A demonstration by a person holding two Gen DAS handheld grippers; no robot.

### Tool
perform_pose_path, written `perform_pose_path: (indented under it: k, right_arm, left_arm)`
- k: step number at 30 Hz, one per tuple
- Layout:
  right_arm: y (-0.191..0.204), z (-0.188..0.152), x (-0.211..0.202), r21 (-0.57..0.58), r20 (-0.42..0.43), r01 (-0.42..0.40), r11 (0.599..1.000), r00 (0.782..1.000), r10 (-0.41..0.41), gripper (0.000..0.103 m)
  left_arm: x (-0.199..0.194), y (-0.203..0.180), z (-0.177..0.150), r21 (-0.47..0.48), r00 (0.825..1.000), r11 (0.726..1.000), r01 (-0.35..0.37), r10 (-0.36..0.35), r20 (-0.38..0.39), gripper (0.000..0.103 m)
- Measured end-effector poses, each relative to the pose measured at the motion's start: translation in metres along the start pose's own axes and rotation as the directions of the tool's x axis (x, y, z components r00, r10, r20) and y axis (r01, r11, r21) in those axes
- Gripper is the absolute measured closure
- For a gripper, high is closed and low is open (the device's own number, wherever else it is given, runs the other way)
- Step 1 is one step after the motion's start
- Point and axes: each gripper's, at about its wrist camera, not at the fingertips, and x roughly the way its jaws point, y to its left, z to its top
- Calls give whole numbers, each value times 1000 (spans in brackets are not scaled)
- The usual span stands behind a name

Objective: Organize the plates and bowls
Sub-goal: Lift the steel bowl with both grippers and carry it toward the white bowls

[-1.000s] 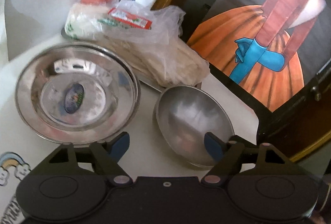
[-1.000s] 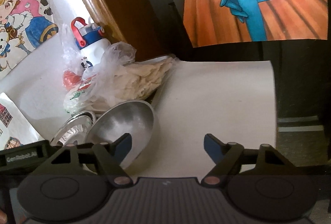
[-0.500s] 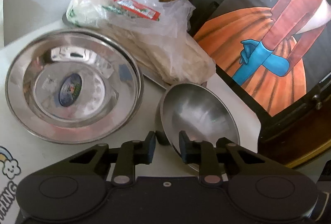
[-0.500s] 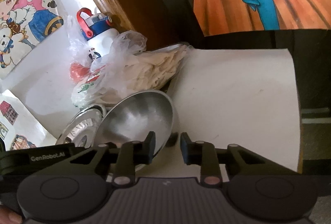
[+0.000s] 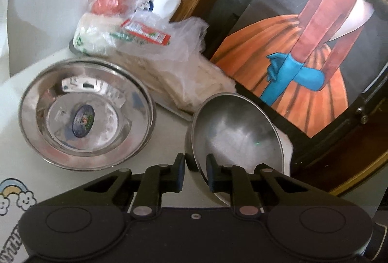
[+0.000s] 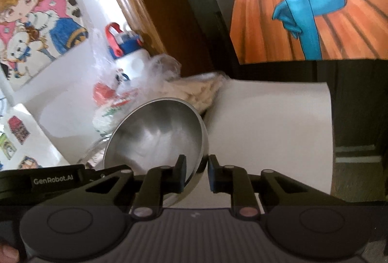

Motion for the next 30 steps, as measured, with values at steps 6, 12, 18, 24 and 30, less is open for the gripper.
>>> perform_pose_path:
  k: [6,12,18,24,30]
  right_arm:
    - [23,-3,-47,-37,19,-24,999,1000,24,82]
    - [56,-21,-90,-87,14,-29,996,999,30,82]
    - [83,-51,-123,-117,-12,-44,992,999,43,81]
    - [93,-86,-140,-111,-68,-79,991,995,71,81]
    - [95,-121,-146,-96,-141,-95,991,987,81,80]
  left_arm:
    - [-46,-4,-4,29,999,999,23,-24,30,86]
    - [-99,2,-21,44,998,998,35,-37,49,86]
    - [-141,21,-45,25,999,999,42,-42,31,86]
    - [-175,42,-74,12,999,999,32,-32,-4,86]
    - [-194,59,-103,24,999,1000,-1,2,-51,86]
